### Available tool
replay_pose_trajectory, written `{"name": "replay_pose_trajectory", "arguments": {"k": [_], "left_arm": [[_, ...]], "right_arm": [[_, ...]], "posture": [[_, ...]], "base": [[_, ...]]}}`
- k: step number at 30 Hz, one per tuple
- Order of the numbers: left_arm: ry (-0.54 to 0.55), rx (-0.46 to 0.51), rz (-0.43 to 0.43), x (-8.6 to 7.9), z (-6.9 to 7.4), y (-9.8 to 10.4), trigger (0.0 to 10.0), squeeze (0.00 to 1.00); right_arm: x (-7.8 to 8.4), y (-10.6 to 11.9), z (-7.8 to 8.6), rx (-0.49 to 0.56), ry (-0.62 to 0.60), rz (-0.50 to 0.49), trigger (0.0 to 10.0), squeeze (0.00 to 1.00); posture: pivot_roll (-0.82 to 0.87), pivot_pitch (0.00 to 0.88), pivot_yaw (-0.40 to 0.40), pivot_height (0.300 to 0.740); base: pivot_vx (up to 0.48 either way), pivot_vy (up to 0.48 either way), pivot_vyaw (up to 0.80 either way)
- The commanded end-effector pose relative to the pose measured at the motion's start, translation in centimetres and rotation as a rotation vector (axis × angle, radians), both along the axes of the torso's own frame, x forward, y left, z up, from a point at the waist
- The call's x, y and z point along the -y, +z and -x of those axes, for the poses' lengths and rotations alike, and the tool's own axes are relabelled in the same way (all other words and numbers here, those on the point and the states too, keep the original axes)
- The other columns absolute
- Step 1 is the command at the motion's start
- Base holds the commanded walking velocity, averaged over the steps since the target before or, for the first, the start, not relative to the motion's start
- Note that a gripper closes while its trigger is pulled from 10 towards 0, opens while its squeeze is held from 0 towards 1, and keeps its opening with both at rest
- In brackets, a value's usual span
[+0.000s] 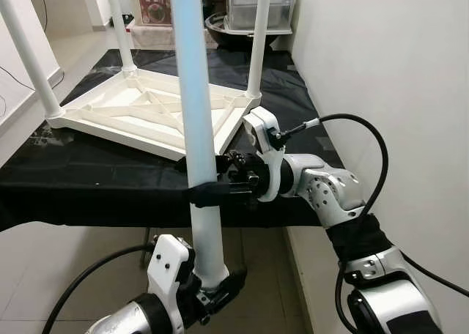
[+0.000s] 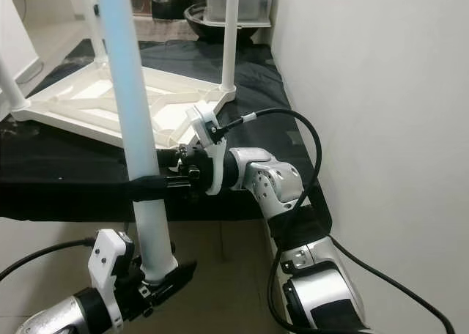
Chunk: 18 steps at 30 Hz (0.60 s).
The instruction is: Building children table
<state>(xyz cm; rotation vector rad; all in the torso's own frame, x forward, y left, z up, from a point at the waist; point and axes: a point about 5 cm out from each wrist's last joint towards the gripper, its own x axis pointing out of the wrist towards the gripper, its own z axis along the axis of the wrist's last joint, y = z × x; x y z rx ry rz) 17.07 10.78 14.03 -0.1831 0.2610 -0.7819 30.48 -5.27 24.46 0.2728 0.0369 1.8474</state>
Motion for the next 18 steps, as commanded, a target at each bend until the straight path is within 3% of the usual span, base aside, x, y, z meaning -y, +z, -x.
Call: {"name": "replay_pose_trajectory", "arguments": {"k": [1,18], "left_arm": [[-0.009,0.007,-0.003,0.0,0.1,0.0,10.0,0.0],[-0.039,-0.007,-0.027,-0.6,0.0,-0.6,10.0,0.0]], "right_arm": [[-0.2,-0.2,0.4,-0.001,0.028,0.005,10.0,0.0],[-1.0,-1.4,1.8,-0.025,0.094,0.052,10.0,0.0]], "posture": [[0.05,0.041,-0.019,0.74],[0.04,0.05,-0.018,0.74]], "base": [[0.0,0.0,0.0],[0.0,0.0,0.0]]}}
